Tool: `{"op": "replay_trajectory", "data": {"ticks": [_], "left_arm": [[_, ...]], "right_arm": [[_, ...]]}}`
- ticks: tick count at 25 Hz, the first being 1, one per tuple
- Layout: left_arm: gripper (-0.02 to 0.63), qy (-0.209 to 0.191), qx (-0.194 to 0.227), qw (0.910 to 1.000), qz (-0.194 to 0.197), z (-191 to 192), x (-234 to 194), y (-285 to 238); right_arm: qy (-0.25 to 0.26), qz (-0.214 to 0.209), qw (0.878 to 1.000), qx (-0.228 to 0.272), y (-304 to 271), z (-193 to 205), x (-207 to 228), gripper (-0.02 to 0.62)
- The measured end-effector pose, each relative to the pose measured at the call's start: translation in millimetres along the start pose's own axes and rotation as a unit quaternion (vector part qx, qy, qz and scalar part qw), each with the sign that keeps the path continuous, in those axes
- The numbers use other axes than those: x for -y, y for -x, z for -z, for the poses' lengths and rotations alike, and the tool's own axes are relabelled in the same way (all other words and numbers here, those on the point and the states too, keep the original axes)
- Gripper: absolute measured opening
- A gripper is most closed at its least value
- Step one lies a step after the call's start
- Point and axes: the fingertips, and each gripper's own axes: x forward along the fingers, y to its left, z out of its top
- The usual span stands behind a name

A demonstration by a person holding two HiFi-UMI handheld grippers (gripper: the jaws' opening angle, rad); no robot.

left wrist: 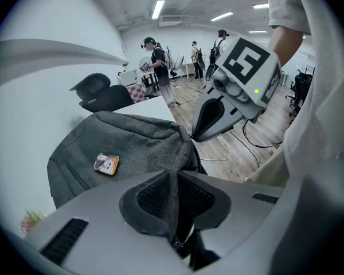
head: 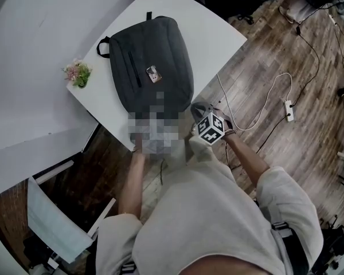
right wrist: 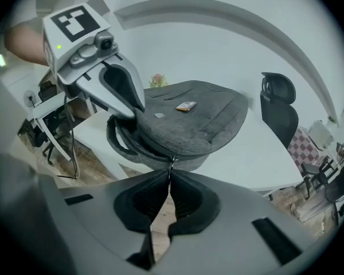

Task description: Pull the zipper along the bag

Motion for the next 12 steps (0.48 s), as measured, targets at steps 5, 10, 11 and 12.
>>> {"op": "replay_trajectory", "data": {"ticks": [5,10,11,12], "left_arm": [[0.064,0.002,-0.001,1.0,0.007,-1.0,6.9,-3.4],[0.064,0.0,-0.007,0.9998,0.016,0.0,11.4,-6.9],[0.064,-0.001,-0.008,0.9998,0.019,-0.1,11.8,-7.3],[0.064,-0.004,-0.01,0.9997,0.021,-0.2,12.3,-7.8]], "right_arm": [[-0.005,-0.029,1.0,-0.006,3.1,0.5,-28.8,0.025],[-0.022,-0.046,0.999,-0.006,-3.9,-13.5,-58.5,0.025],[-0.026,-0.047,0.999,-0.007,-5.8,-16.6,-62.0,0.026],[-0.03,-0.049,0.998,-0.008,-7.5,-18.8,-64.4,0.026]]}}
